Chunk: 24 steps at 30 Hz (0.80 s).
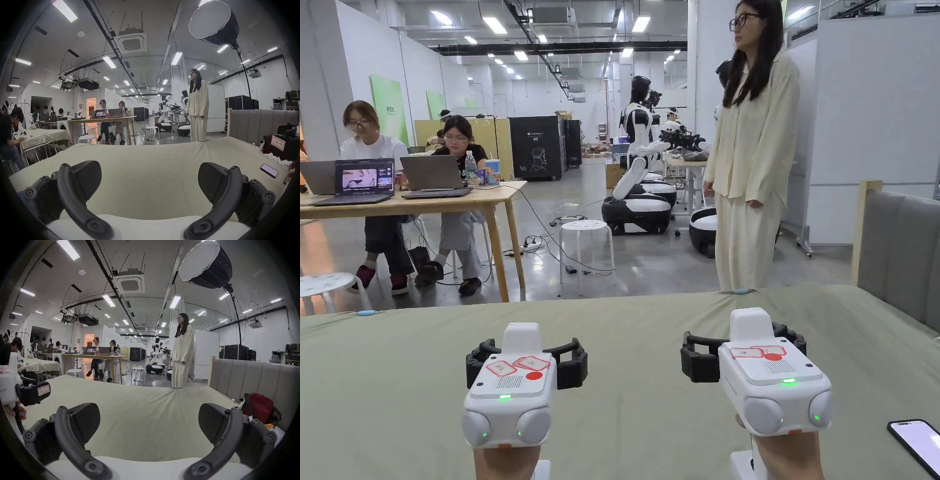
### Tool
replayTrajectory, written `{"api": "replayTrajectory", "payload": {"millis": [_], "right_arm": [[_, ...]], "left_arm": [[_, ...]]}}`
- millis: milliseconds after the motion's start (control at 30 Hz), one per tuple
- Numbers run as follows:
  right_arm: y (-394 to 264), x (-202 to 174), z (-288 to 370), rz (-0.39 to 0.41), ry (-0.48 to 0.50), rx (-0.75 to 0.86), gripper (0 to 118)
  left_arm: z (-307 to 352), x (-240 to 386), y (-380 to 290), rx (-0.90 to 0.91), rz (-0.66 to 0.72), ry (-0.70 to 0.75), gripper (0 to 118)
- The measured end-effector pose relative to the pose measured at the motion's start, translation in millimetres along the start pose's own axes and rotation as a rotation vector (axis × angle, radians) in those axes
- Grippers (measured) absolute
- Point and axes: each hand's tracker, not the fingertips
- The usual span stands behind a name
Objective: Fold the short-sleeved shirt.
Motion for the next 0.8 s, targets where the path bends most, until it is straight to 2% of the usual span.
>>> {"api": "replayTrajectory", "payload": {"millis": [800], "right_arm": [[-2.0,7.7,0.3,-0.004,-0.014,-0.008,118]], "left_arm": [[-3.2,2.5,-4.3,-0.002,-0.014,0.002,118]]}}
